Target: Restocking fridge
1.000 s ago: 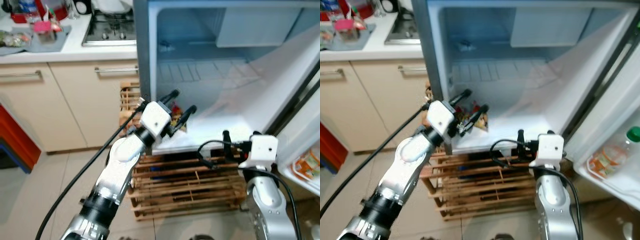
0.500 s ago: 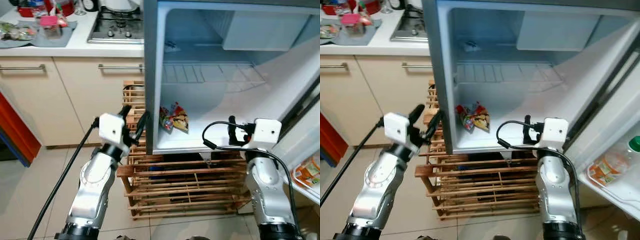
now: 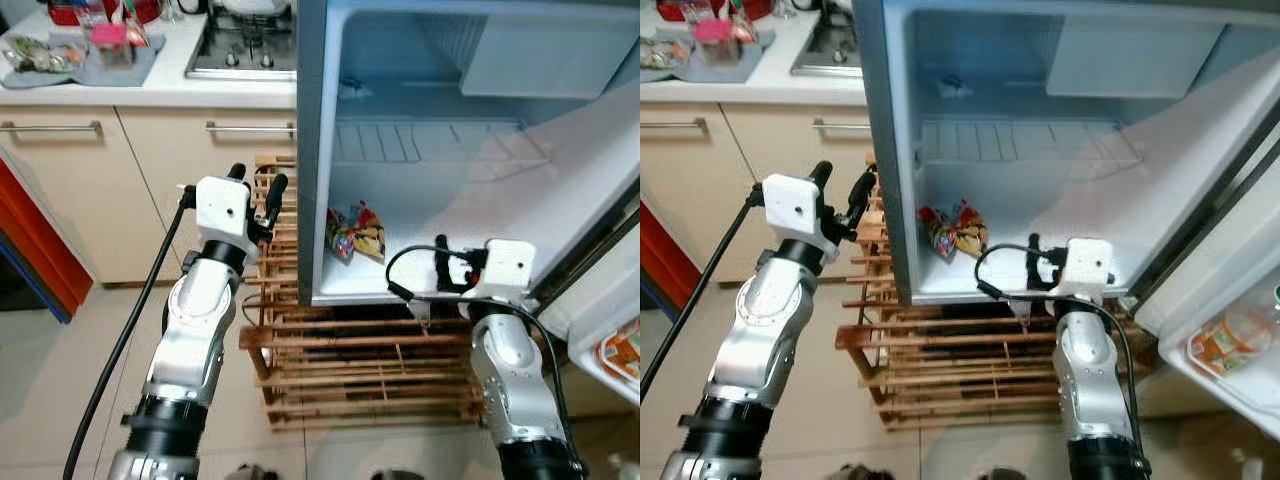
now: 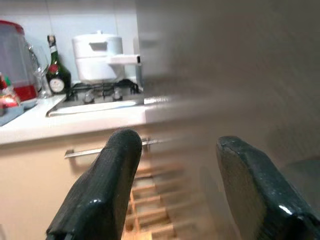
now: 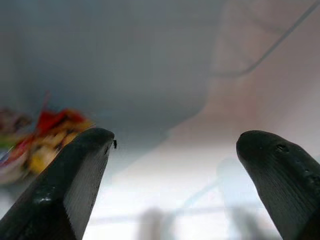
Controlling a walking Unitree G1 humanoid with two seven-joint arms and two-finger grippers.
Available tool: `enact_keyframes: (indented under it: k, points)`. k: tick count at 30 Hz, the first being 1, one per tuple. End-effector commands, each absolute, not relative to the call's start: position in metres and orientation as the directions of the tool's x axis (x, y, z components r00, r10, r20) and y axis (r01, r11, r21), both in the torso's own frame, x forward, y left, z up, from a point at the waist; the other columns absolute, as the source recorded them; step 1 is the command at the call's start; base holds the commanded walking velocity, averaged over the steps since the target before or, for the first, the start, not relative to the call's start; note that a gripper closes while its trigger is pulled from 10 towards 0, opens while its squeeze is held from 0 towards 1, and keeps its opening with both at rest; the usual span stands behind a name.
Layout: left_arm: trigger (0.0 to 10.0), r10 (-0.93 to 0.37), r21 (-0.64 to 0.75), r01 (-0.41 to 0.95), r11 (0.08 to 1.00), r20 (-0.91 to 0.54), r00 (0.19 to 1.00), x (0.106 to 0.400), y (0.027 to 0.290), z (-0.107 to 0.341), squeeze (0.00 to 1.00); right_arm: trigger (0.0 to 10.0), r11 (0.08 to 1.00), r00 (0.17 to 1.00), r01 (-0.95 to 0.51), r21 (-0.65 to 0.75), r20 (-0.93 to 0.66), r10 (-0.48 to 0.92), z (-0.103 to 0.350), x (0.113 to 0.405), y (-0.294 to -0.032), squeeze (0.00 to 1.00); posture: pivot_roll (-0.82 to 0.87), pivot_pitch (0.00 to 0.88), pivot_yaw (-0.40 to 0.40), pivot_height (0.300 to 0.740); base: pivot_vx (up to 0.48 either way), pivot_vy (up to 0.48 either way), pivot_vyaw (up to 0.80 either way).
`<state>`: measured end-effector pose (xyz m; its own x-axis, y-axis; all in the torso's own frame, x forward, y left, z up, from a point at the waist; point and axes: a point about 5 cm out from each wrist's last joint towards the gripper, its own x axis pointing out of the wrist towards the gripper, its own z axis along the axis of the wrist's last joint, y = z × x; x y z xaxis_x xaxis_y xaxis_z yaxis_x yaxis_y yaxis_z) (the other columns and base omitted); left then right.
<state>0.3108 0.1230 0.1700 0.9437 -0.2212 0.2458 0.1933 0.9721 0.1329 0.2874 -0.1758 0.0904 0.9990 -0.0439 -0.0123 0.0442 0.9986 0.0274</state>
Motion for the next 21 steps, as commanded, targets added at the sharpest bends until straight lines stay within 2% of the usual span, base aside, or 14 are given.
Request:
enact_keyframes:
  k: [1,13,19,21]
  points:
    - [10.0,-0.210,0.137,0.183,0.974,0.218,0.953,0.312,0.123,0.164,0.00,10.0,0.999,0.999,0.036,0.032,-0.008,-0.036,0.091,0.288,-0.176,0.00,-0.09,0.000,0.026,0.740,-0.360,0.000,0.00]
    - [10.0,-0.229,0.161,0.198,0.967,0.206,0.951,0.315,0.114,0.160,0.00,10.0,0.999,0.999,0.043,0.020,-0.020,-0.042,0.086,0.284,-0.181,0.00,-0.10,0.000,0.032,0.740,-0.355,0.000,0.00]
    - [10.0,-0.272,0.189,0.236,0.953,0.194,0.943,0.313,0.112,0.155,0.00,10.0,0.999,0.995,0.054,-0.005,-0.081,-0.054,0.069,0.270,-0.187,0.00,-0.10,0.000,0.036,0.740,0.000,0.000,0.00]
    - [10.0,-0.276,0.186,0.241,0.953,0.192,0.942,0.313,0.113,0.154,0.00,10.0,0.998,0.993,0.063,-0.013,-0.098,-0.063,0.064,0.266,-0.191,0.00,-0.10,0.000,0.042,0.740,0.000,-0.450,0.00]
